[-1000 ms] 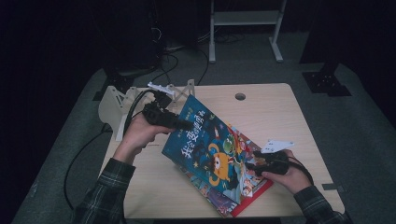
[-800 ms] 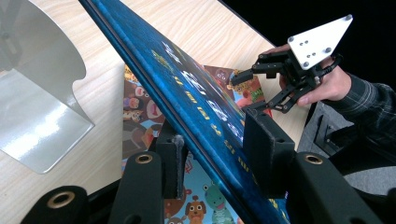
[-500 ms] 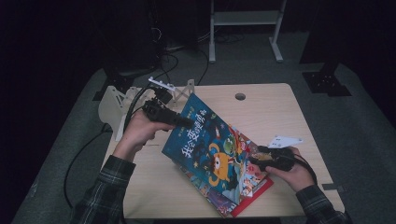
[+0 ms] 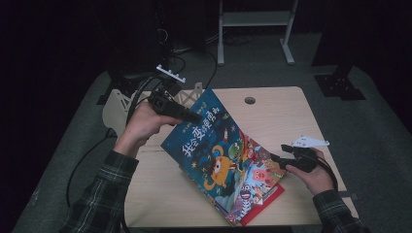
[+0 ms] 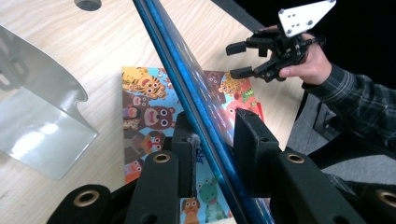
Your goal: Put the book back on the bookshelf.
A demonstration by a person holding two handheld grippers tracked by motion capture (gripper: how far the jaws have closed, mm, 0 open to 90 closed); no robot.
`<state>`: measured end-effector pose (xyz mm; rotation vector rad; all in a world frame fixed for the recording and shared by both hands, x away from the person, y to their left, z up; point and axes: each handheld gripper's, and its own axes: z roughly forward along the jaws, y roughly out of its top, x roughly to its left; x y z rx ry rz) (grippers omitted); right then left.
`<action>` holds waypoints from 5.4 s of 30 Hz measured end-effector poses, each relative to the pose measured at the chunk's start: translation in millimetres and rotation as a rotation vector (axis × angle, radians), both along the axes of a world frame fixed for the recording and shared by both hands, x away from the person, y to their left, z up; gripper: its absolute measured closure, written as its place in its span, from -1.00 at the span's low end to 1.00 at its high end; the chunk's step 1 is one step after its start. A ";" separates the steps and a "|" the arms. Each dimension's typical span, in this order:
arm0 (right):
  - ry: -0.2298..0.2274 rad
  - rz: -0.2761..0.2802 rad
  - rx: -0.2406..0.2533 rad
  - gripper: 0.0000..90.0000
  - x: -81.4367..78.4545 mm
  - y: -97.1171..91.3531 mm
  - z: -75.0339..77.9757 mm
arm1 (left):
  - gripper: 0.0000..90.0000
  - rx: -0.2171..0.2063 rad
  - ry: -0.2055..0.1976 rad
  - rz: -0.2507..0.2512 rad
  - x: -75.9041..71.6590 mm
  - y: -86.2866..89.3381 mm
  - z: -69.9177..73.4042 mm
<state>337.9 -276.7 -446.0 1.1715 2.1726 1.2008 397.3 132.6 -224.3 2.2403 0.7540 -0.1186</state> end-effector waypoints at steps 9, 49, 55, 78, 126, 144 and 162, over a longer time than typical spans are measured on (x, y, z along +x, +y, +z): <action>-0.015 -0.024 -0.003 -0.19 2.2 -2.5 0.0 | 0.73 0.004 -0.031 -0.017 -3.2 3.0 21.5; -0.028 -0.233 -0.019 -0.18 19.3 -43.9 -7.8 | 0.83 0.169 -0.168 0.138 -22.4 72.9 53.6; -0.030 -0.270 -0.045 -0.20 24.1 -48.3 -11.4 | 0.83 0.157 -0.169 0.184 -27.3 98.5 57.1; 0.110 -0.293 -0.095 -0.55 48.0 -52.2 -40.2 | 0.83 0.170 -0.133 0.367 -39.4 174.0 42.3; 0.116 -0.283 -0.099 -0.60 47.9 -49.1 -40.2 | 0.83 0.142 0.012 0.724 29.6 234.4 19.4; 0.116 -0.283 -0.100 -0.61 47.7 -48.2 -40.3 | 0.83 0.181 0.019 0.761 12.7 254.2 26.4; 0.116 -0.280 -0.100 -0.61 48.1 -47.5 -40.3 | 0.83 0.173 0.030 0.856 55.9 252.1 20.9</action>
